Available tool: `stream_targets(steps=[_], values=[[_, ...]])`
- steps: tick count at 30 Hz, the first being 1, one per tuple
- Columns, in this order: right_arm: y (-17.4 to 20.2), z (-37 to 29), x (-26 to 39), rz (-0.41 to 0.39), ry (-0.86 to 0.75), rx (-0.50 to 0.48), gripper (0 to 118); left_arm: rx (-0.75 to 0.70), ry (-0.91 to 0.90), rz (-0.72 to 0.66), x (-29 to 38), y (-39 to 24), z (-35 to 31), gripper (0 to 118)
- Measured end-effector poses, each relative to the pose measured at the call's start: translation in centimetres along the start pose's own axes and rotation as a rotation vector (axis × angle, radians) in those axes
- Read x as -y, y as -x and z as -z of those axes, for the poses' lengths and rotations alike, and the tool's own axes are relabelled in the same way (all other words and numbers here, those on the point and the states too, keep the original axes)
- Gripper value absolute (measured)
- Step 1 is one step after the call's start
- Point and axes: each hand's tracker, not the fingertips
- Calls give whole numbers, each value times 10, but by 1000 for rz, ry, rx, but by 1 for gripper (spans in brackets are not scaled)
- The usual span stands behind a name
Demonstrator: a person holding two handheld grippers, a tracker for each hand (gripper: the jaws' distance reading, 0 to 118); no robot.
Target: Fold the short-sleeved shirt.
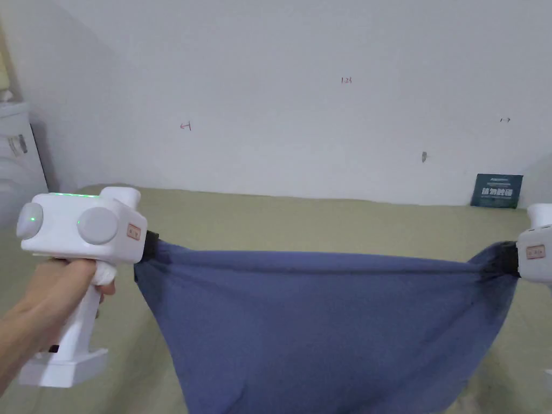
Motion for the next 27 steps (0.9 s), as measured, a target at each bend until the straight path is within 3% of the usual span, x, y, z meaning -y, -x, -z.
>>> stream_targets(steps=[10,21,27], values=[[11,-28,-82,-49,-143,64,7,-95,-137,27,-89,-21,-33,8],[16,30,-188,-63,-232,152,7,-203,-234,18,-193,-58,31,8],[20,86,-221,-80,-253,187,7,-238,-253,6,-232,-75,97,8]])
